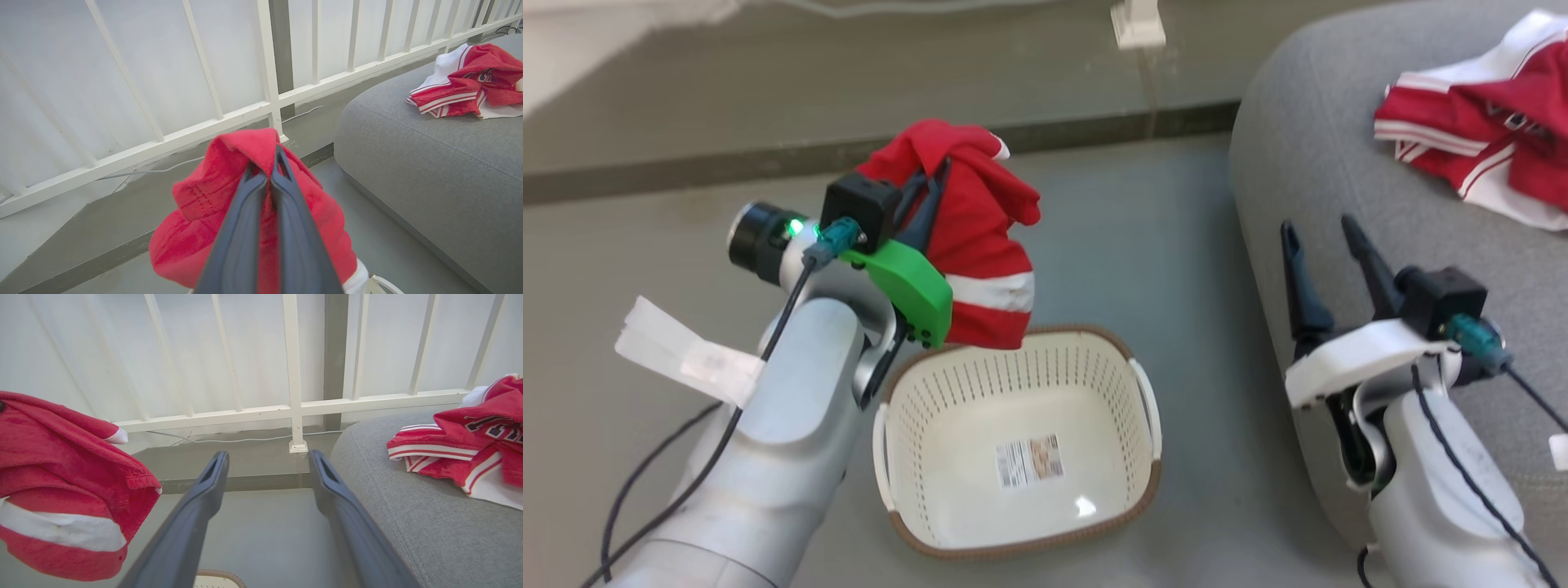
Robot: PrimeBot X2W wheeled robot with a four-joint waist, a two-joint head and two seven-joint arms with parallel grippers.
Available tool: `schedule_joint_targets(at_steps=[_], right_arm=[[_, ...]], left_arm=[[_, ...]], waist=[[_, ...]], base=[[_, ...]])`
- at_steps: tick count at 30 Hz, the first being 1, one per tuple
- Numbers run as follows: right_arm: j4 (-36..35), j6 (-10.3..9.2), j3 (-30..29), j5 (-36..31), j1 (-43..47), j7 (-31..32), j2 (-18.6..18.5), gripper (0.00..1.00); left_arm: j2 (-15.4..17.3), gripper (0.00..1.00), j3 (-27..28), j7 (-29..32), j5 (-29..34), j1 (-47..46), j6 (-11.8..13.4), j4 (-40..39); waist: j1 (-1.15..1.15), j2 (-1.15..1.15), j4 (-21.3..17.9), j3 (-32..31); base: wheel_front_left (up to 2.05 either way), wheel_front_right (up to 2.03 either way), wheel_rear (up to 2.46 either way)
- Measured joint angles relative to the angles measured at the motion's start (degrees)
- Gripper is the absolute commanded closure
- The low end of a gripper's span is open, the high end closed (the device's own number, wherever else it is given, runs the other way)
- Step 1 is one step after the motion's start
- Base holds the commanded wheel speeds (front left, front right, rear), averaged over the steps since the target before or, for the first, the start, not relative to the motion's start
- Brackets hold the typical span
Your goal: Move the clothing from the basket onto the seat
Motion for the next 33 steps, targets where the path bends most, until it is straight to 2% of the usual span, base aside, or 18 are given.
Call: schedule_joint_targets(at_steps=[13, 17, 24, 33], right_arm=[[1.83, 1.66, 7.88, 1.32, 3.99, 0.01, 0.02, 0.0], [1.86, 2.58, 12.44, 2.3, 4.01, 0.01, -0.02, 0.0], [1.89, 3.54, 21.32, 2.52, 3.86, 0.01, -0.04, 0.0], [3.57, 3.64, 25.7, 2.92, 0.01, 0.01, -0.18, 0.0]], left_arm=[[-0.31, 1.0, -2.57, 3.12, -3.37, 2.66, -0.01, 0.18], [-0.32, 1.0, -3.2, 3.93, -4.45, 2.67, -0.01, -0.88], [-0.33, 1.0, -5.37, 5.21, -5.33, 2.68, -0.02, -3.2], [-0.38, 1.0, -10.33, 6.99, -8.08, 2.66, -0.02, -8.4]], waist=[[0.0, 0.0, 0.56, -9.11], [0.0, 0.0, 0.76, -10.87], [0.0, 0.0, 1.25, -11.71], [0.0, 0.0, 2.76, -11.46]], base=[[0.0, 0.0, 0.0], [0.0, 0.0, 0.0], [0.0, 0.0, 0.0], [0.0, 0.0, 0.0]])
